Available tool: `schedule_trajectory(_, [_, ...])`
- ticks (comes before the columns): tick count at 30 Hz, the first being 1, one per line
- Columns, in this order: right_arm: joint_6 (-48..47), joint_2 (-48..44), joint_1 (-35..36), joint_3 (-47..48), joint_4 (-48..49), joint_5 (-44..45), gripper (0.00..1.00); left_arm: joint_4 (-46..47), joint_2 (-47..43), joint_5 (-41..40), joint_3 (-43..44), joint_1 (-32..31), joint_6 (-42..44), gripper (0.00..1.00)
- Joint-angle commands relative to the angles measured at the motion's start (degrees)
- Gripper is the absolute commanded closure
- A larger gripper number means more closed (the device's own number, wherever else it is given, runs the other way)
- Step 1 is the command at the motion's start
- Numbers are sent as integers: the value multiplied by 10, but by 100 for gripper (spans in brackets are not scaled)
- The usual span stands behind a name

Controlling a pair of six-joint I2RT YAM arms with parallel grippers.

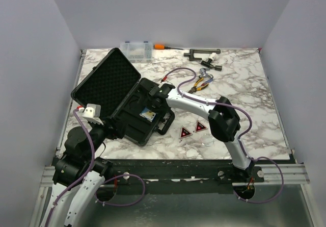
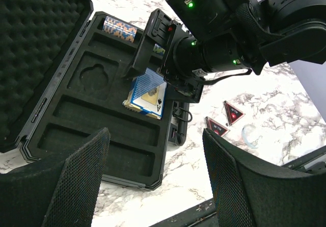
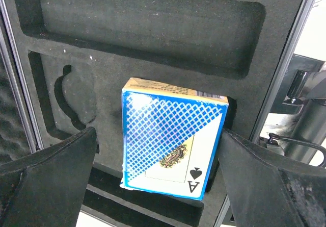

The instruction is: Pack up texas hold em set

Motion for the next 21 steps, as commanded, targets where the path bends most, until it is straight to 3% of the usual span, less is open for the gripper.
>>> schedule_trajectory(1, [-29,11,5,-12,-104,35,0,-4,-8,-13,-5,1,9,26])
schedule_trajectory(9, [-119,-28,6,-15,-85,10,0,-4,-5,-12,-5,1,9,26])
schedule_trajectory(21, [-242,-65,7,7,-152,53,0,-4,11,-10,-5,1,9,26])
